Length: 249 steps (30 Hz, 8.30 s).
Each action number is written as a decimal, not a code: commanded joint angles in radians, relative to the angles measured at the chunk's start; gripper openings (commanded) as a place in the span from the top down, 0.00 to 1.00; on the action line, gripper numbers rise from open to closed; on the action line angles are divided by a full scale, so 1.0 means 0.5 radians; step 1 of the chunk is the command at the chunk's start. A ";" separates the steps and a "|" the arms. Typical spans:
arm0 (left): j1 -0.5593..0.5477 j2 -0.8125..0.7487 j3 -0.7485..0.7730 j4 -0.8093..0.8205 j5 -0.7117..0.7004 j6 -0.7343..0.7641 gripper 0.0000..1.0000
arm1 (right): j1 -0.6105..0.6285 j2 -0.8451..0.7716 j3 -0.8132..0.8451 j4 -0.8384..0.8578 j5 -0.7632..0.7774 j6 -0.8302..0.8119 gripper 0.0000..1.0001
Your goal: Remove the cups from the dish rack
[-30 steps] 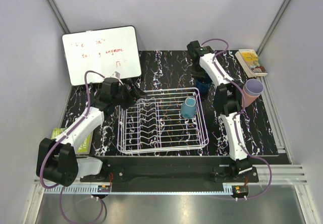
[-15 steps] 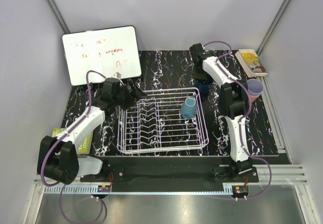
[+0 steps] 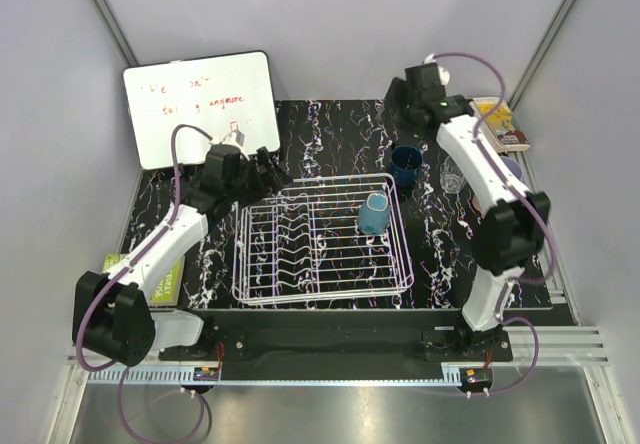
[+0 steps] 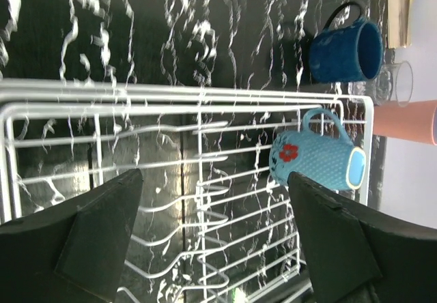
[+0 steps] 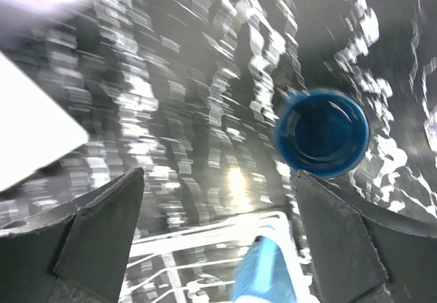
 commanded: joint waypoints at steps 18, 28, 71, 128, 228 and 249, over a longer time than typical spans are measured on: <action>-1.034 0.429 0.482 0.119 -0.952 0.485 0.01 | 0.450 -1.757 -1.340 0.557 -0.206 0.126 0.00; -1.236 0.856 0.887 0.024 -1.013 0.546 0.01 | 0.468 -2.061 -1.405 0.431 -0.228 0.102 0.00; -1.285 1.418 1.176 0.005 -1.001 0.635 0.65 | 0.465 -2.095 -1.620 0.483 -0.317 0.172 0.00; -0.429 0.700 -0.377 3.770 1.048 -1.473 1.00 | 0.465 -2.049 -2.003 1.332 -1.013 0.427 0.33; -0.650 0.446 -0.309 2.905 1.005 -0.865 1.00 | 0.472 -1.816 -2.132 2.287 -1.213 0.736 0.37; -0.730 0.485 -0.291 2.889 1.015 -0.840 1.00 | 0.469 -1.941 -2.169 2.247 -1.084 0.721 0.39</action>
